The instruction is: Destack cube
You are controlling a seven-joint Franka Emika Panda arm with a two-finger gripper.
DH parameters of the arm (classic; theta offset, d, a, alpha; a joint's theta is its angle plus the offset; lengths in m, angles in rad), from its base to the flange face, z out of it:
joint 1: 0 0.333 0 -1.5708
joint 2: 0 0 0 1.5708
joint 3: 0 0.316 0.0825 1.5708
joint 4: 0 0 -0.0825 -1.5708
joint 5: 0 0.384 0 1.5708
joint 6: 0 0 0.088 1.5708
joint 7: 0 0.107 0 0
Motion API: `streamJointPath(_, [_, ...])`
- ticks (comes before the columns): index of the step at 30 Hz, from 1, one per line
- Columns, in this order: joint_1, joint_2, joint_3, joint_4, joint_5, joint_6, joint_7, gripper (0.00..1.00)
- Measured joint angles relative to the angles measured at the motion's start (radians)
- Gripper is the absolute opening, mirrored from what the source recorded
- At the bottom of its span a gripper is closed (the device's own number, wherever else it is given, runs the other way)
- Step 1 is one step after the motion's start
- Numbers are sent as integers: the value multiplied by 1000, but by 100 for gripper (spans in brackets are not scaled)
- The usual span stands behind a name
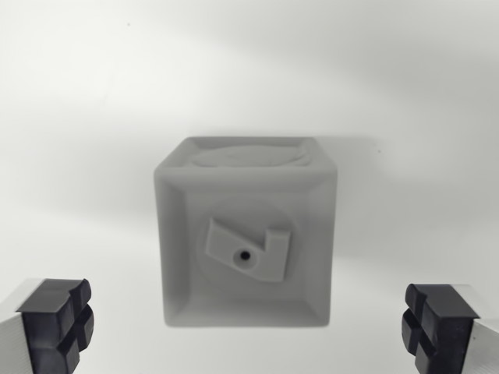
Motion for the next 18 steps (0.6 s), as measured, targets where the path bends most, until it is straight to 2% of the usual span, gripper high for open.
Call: streamJointPath(18, [0, -129, 1, -10, 1, -117, 0, 100])
